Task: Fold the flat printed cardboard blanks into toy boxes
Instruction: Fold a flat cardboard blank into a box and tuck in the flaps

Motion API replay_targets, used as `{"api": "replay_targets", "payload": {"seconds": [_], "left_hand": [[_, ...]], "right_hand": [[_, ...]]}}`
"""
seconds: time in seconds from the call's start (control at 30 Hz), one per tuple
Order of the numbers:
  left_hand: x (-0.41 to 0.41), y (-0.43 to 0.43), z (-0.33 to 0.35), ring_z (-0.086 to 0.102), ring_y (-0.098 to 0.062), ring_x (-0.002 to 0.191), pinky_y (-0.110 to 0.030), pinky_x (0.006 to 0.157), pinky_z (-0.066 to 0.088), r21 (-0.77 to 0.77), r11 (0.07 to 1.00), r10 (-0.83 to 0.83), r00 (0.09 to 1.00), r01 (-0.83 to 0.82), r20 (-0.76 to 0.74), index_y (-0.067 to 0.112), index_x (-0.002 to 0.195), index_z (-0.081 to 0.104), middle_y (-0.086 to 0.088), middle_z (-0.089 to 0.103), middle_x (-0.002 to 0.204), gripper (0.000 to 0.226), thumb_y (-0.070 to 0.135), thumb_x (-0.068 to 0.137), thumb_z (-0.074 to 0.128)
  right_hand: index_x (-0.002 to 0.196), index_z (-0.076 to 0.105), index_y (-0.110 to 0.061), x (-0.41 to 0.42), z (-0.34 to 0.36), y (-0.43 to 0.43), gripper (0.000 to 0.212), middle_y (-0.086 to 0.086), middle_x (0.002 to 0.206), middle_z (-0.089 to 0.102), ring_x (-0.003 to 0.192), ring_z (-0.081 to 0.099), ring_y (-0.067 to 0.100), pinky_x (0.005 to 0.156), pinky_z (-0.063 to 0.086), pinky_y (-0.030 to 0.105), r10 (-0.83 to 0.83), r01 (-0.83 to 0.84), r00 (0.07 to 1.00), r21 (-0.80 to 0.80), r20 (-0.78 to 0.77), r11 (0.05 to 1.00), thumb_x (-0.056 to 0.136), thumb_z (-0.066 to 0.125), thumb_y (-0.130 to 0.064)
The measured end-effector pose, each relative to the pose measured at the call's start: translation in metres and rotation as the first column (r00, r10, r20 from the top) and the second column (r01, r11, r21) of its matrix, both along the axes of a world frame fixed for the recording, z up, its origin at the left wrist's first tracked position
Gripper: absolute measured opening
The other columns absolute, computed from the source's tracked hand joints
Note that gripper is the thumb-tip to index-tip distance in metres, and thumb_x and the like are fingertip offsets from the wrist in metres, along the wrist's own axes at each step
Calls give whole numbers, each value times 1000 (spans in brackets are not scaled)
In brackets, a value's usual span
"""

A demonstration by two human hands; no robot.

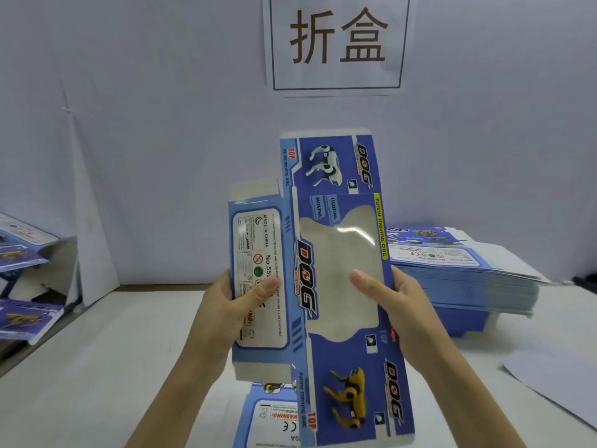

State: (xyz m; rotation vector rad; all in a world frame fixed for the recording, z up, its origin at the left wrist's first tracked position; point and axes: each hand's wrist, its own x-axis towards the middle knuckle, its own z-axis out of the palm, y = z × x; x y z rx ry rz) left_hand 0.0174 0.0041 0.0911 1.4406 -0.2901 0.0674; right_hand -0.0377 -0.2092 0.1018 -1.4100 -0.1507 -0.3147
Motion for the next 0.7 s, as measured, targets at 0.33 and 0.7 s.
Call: {"api": "replay_targets", "payload": {"seconds": [0.33, 0.7], "left_hand": [[4, 0, -5, 73, -17, 76, -30, 55, 58, -11, 997, 82, 996, -82, 26, 29, 99, 61, 6, 76, 90, 42, 36, 60, 72], [-35, -38, -3, 0, 30, 127, 2, 106, 9, 446, 880, -36, 915, -161, 401, 57, 139, 12, 37, 4, 145, 75, 74, 73, 46]], "right_hand": [[102, 63, -16, 0, -1, 1, 38, 7, 87, 76, 73, 74, 25, 51, 55, 25, 15, -13, 999, 46, -40, 999, 69, 71, -31], [85, 74, -23, 5, -22, 41, 20, 5, 82, 75, 76, 70, 24, 67, 56, 35, -231, 265, 955, -188, 186, 946, 88, 64, -5]]}}
